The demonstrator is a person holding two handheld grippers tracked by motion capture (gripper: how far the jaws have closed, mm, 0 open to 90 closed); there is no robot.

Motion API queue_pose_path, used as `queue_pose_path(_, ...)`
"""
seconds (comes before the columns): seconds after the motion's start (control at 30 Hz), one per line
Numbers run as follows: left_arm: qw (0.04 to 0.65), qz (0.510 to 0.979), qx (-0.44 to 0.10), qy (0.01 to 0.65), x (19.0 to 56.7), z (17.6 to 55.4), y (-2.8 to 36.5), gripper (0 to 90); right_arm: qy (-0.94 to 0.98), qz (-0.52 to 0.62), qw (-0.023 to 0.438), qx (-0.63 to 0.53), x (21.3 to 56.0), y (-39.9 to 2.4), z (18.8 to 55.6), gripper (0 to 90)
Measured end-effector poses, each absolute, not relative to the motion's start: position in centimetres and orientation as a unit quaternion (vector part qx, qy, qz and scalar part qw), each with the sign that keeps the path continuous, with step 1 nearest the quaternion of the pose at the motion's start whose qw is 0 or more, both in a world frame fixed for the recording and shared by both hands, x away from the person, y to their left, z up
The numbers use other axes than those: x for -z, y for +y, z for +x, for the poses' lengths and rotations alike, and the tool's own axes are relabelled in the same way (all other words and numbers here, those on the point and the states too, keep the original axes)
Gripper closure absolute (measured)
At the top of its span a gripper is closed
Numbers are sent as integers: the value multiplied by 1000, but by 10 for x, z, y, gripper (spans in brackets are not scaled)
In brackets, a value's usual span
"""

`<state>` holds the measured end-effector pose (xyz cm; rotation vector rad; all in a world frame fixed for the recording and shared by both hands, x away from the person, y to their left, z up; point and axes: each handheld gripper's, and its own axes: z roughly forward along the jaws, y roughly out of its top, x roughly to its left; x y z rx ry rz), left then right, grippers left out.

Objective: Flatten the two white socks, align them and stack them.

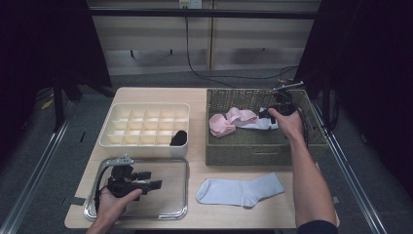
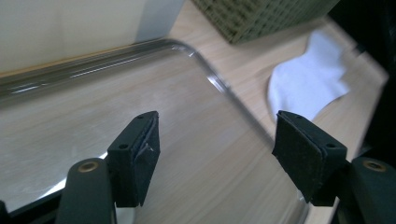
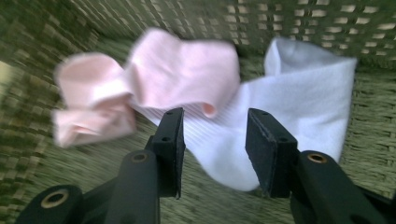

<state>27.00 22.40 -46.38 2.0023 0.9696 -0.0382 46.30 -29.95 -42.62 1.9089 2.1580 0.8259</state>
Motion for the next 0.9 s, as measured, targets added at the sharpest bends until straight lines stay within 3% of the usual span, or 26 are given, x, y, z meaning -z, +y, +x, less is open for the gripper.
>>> queue_pose_path(0.3, 447, 801, 33, 395, 466, 272, 223, 306, 712, 660, 44, -233, 445, -304, 472, 532)
queue_pose_path(0.7, 442, 801, 25, 403, 469, 272, 226, 310, 702, 686, 32, -188, 455, -306, 476, 537)
queue_pose_path(0.9, 449, 792, 28, 412, 470, 275, 229, 313, 699, 695, 11, -170, 462, -307, 478, 659)
